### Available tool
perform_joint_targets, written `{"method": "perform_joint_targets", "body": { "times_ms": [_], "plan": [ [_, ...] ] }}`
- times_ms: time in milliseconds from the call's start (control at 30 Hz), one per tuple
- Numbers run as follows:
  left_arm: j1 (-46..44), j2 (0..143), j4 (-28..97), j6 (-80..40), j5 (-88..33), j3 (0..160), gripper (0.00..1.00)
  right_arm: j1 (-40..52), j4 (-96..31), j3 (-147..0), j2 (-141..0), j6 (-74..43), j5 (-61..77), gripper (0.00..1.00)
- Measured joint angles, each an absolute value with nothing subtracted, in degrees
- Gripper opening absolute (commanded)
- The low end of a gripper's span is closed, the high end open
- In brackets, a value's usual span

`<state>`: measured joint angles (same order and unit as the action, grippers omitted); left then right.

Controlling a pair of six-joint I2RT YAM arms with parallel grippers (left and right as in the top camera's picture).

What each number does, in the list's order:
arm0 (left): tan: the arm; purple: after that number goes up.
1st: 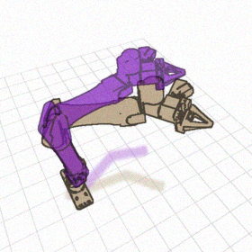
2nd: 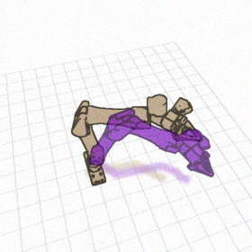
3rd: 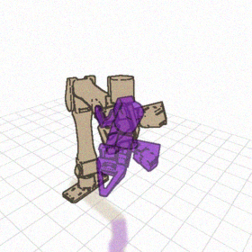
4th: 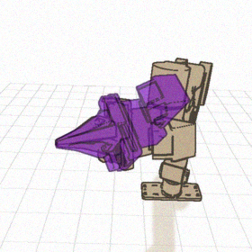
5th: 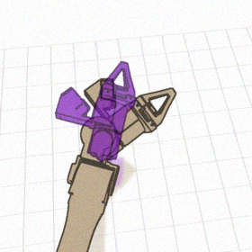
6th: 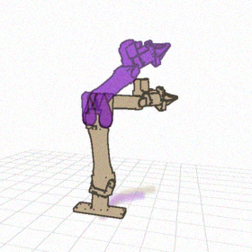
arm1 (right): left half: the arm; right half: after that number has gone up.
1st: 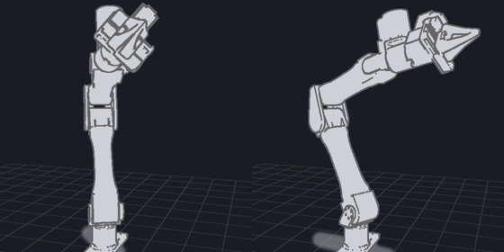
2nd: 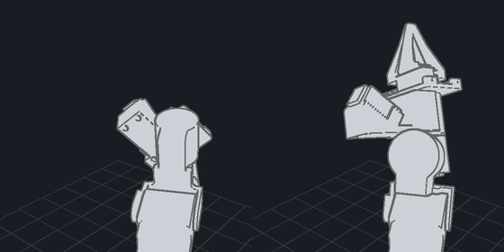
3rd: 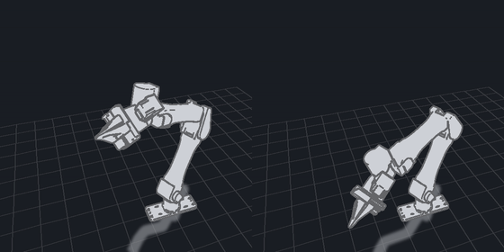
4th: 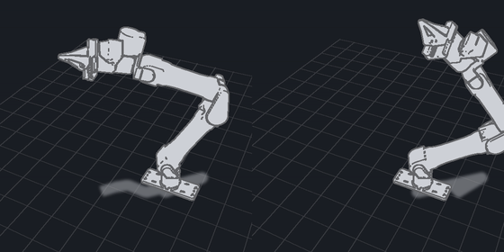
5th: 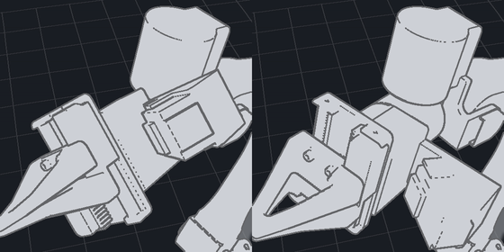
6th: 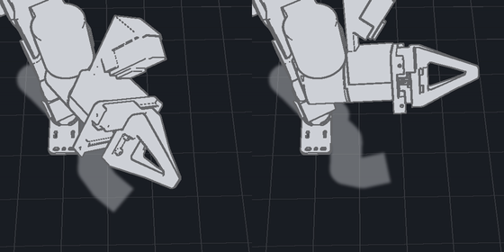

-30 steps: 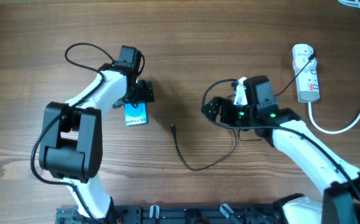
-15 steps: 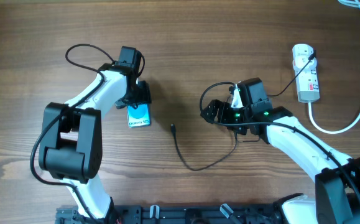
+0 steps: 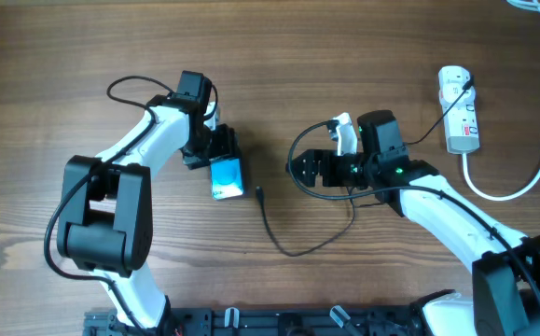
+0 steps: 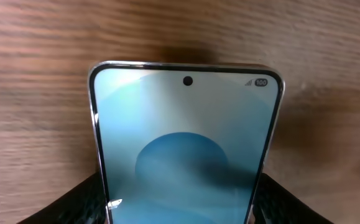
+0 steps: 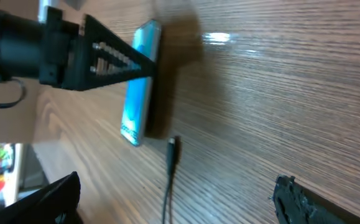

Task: Plug charger to phone and switch on socket
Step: 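Raise the phone upright with the left gripper toward the right gripper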

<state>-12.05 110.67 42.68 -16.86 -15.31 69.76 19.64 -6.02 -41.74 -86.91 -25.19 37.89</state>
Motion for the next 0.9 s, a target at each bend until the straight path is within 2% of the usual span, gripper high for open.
{"method": "perform_joint_targets", "body": {
  "times_ms": [200, 433, 533, 633, 700, 833, 867, 900],
  "plan": [
    [-12.05, 110.67, 43.66, -16.88, -22.72, 69.28, 0.56, 20.69, -4.51, -41.74, -88.64, -25.19, 42.13, 1.00],
    [-12.08, 107.59, 45.30, -17.10, -33.04, 69.21, 0.57, 26.72, 1.34, -41.69, -92.82, -25.71, 42.35, 0.98],
    [-12.08, 107.53, 45.65, -17.08, -38.44, 69.21, 0.58, 26.96, 5.85, -41.63, -95.04, -29.50, 41.98, 0.88],
    [-12.08, 107.35, 45.63, -17.08, -39.88, 69.21, 0.59, 26.96, 8.21, -41.58, -95.79, -33.89, 42.00, 0.82],
    [-12.29, 107.33, 45.10, -17.08, -40.36, 69.21, 0.59, 26.96, 8.67, -41.58, -95.79, -35.68, 42.04, 0.74],
    [-14.39, 107.33, 43.86, -17.08, -40.49, 69.19, 0.59, 27.18, 8.69, -41.58, -95.79, -37.98, 42.24, 0.67],
    [-15.14, 107.33, 42.96, -17.08, -40.62, 69.17, 0.60, 27.73, 8.71, -41.58, -95.79, -38.44, 42.26, 0.53],
    [-15.77, 107.33, 42.11, -17.10, -40.64, 69.17, 0.60, 28.29, 8.71, -41.58, -95.79, -38.81, 42.28, 0.34]
  ]
}}
